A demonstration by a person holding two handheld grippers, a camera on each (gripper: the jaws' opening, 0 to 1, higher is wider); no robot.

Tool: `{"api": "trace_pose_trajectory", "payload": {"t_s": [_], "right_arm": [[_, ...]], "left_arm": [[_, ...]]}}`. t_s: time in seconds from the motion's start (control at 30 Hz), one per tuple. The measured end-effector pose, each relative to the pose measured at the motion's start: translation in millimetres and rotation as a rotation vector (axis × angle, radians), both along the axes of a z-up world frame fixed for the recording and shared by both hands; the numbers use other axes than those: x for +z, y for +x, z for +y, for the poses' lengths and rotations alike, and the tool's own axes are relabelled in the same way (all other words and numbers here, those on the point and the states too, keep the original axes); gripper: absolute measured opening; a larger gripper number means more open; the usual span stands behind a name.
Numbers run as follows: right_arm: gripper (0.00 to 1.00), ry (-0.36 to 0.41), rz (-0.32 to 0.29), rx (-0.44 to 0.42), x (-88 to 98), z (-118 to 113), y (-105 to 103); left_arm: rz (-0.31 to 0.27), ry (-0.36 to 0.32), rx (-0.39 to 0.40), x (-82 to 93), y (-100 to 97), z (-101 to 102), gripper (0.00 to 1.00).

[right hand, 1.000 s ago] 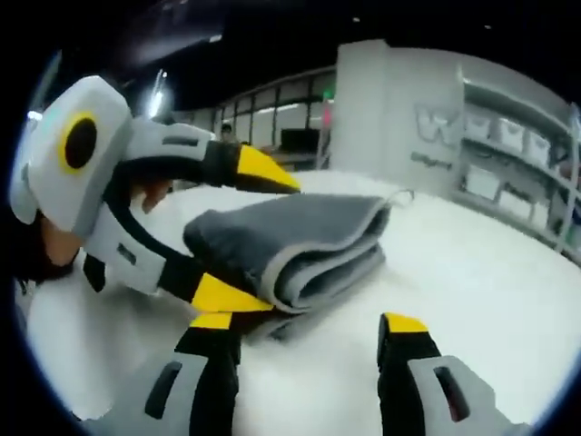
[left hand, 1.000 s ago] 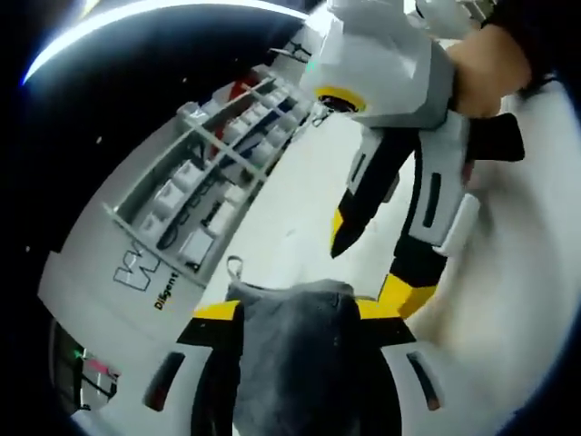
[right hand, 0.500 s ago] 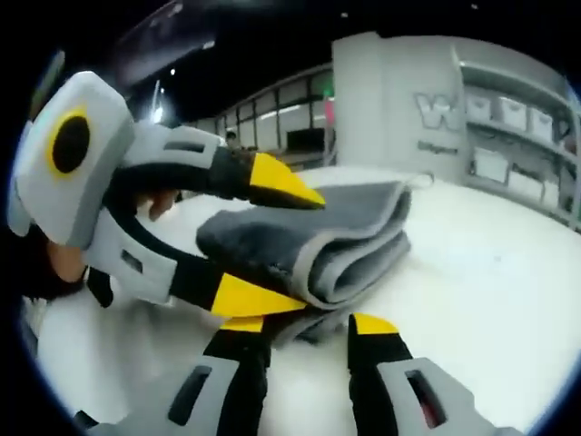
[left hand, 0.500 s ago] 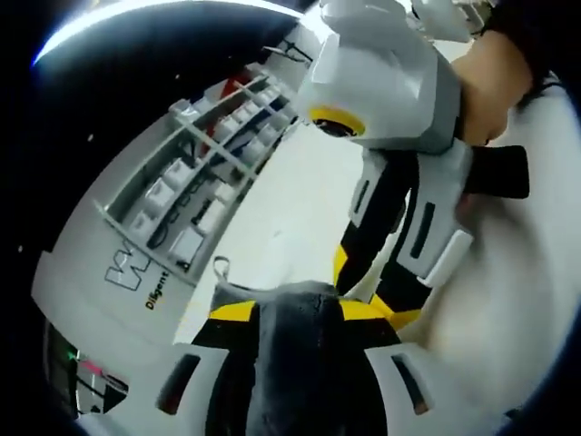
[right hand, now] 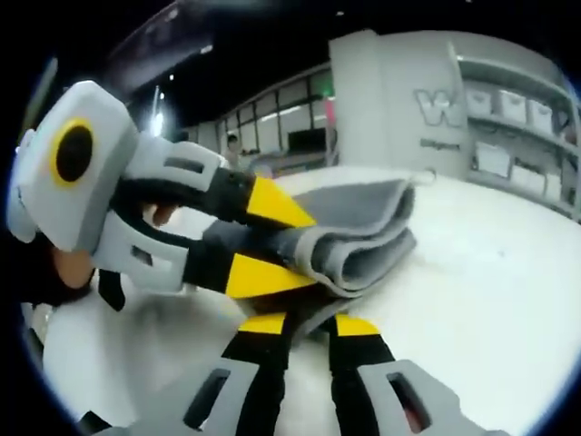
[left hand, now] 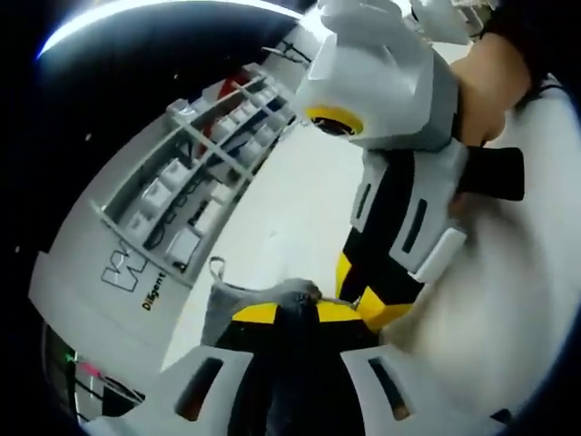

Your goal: Open the folded towel by lifting each exposed corner and separating the folded layers until the towel lies flat within the target outline without major curled edges

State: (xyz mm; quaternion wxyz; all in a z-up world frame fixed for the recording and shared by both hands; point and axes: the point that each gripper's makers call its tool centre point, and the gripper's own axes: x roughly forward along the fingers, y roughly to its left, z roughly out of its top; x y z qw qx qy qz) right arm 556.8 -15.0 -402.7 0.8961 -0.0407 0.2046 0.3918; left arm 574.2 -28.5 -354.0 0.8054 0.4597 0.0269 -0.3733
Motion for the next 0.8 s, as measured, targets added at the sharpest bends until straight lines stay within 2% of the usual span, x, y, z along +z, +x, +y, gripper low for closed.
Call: {"api": "trace_pose_trajectory", "payload": {"t_s": [0.47, 0.57, 0.67, 0.8], "right_arm": [[0.05, -0.003, 0.005, 0.017, -1.6, 0, -3], [0.03, -0.007, -0.006, 0.026, -1.4, 0, -2], [0.02, -0.016, -0.013, 0.034, -1.8, 1, -2], [0.02, -0.018, -0.013, 0.036, -2.2, 1, -2]], "left_arm": [[0.039, -0.048, -0.007, 4.1, 0.0, 1, 0.07], [0.036, -0.081, -0.003, 10.4, 2.8, 2, 0.07], [0.077, -0.127, -0.007, 13.8, 0.8, 2, 0.06], [0.071, -0.167, -0.003, 22.4, 3.2, 6, 0.06]]}}
